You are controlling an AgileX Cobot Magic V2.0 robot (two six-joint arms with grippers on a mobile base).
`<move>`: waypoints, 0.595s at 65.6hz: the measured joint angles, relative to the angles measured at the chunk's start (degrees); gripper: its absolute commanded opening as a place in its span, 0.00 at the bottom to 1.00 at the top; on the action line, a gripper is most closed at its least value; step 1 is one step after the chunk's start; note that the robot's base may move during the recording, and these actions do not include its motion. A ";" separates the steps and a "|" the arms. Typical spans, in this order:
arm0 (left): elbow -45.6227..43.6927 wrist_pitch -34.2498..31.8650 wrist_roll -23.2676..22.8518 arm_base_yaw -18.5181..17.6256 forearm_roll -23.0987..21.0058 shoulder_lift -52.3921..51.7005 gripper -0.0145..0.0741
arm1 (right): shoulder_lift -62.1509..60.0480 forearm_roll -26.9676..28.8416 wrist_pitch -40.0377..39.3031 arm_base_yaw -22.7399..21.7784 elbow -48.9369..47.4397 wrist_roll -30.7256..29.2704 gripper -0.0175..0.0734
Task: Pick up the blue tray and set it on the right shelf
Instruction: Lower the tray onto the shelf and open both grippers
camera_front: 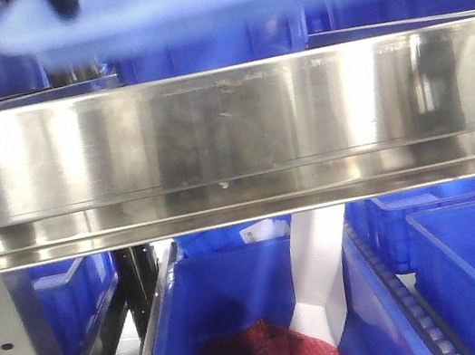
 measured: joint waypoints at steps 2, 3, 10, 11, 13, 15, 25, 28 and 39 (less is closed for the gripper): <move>0.00 0.00 0.00 0.18 0.05 0.74 0.11 | 1.02 0.22 -0.43 0.00 0.00 -0.08 0.25; 0.00 0.00 0.00 0.32 0.14 1.10 0.11 | 1.52 0.19 -0.62 0.00 0.00 -0.08 0.25; 0.00 0.00 0.16 1.03 0.29 3.03 0.11 | 4.32 0.67 -1.40 -0.10 0.00 -0.08 0.26; 0.00 0.00 0.27 1.01 0.28 3.38 0.12 | 4.65 0.77 -1.53 -0.10 0.00 -0.08 0.26; 0.00 0.00 0.22 1.04 0.40 3.66 0.13 | 5.22 0.77 -1.67 -0.10 0.00 -0.08 0.26; 0.00 0.00 0.22 1.04 0.53 3.96 0.15 | 5.68 0.78 -1.67 -0.10 0.00 -0.08 0.28; 0.00 0.00 0.64 1.15 1.56 4.78 0.41 | 6.65 0.89 -2.28 -0.10 0.00 -0.08 0.60; 0.00 0.00 0.96 1.15 1.56 5.05 0.52 | 6.65 0.89 -2.28 -0.10 0.00 -0.53 0.73; -0.05 -0.81 1.36 1.15 -1.68 5.31 0.81 | 6.79 2.51 -2.73 0.40 0.00 -1.98 0.88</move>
